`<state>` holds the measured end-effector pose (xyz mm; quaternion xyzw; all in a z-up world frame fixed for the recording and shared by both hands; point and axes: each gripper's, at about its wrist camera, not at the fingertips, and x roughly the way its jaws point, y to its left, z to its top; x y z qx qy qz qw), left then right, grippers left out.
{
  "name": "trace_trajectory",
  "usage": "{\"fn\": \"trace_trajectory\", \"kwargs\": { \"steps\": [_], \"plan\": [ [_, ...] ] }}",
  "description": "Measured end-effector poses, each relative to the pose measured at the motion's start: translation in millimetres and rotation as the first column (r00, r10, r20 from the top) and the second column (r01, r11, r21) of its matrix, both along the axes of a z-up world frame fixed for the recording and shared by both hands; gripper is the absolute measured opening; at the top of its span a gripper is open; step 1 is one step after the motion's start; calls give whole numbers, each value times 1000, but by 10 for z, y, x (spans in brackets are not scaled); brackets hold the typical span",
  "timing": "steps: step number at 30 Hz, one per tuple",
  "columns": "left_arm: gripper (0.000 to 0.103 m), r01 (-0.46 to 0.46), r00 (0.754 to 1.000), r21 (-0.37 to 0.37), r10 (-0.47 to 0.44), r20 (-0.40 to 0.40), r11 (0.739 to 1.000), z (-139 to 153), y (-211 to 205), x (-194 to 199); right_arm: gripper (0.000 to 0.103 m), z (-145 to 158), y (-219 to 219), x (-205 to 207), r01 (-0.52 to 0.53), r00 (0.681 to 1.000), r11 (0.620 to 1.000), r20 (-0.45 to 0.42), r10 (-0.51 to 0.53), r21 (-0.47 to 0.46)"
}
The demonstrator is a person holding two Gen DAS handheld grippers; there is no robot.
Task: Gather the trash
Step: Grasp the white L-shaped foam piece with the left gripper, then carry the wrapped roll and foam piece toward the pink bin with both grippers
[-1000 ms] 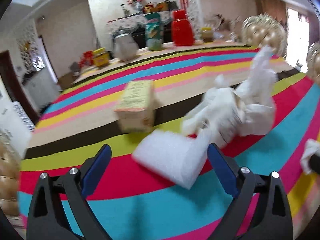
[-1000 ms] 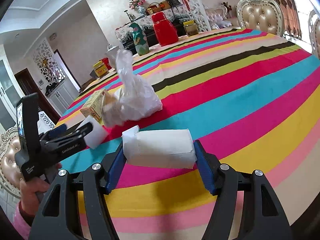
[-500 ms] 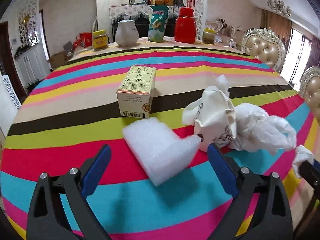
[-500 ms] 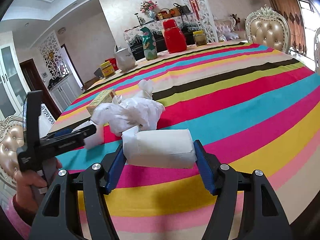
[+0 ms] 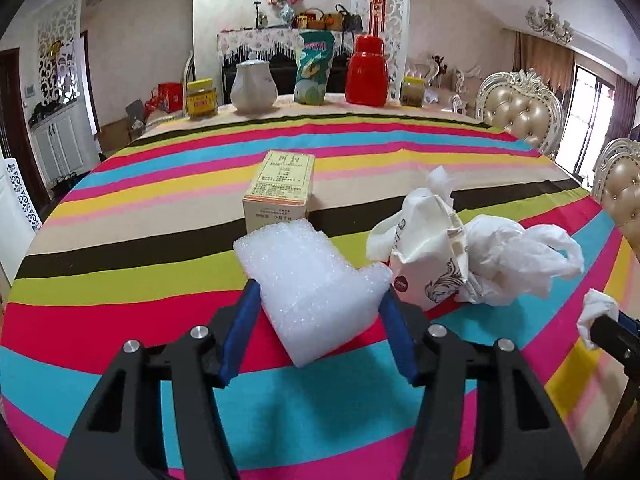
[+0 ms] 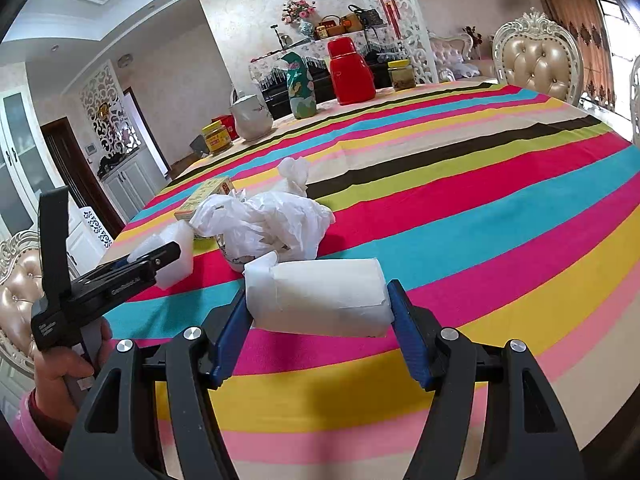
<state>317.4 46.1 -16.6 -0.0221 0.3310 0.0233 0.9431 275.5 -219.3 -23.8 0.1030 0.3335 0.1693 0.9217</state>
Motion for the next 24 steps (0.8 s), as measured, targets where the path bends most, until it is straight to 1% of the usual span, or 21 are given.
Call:
{"fn": "trace_trajectory", "kwargs": {
  "steps": [1, 5, 11, 15, 19, 22, 24],
  "plan": [
    [57, 12, 1000, -15, -12, 14, 1000, 13, 8, -17, 63, 0, -1, 0, -1, 1000, 1000, 1, 1, -1],
    [58, 13, 998, -36, -11, 60, 999, 57, 40, -93, 63, 0, 31, 3, -7, 1000, 1000, 1, 7, -11],
    [58, 4, 996, -56, 1, 89, 998, 90, 76, -150, 63, 4, 63, 15, -10, 1000, 1000, 0, 10, -27],
    [58, 10, 995, -43, -6, 97, 999, 138, 25, -185, 63, 10, 68, 3, -1, 1000, 999, 7, 1, -36],
    [58, 27, 992, -43, -21, 128, 999, 275, -39, -348, 63, 23, 105, -13, 2, 1000, 998, 19, -1, -59],
    [58, 46, 990, -40, -40, 133, 998, 306, -91, -489, 63, 37, 128, -31, 16, 999, 996, 31, -13, -83],
    [58, 54, 989, -24, -50, 137, 998, 308, -119, -593, 63, 60, 172, -70, 13, 999, 994, 53, -8, -109]
  ]
}}
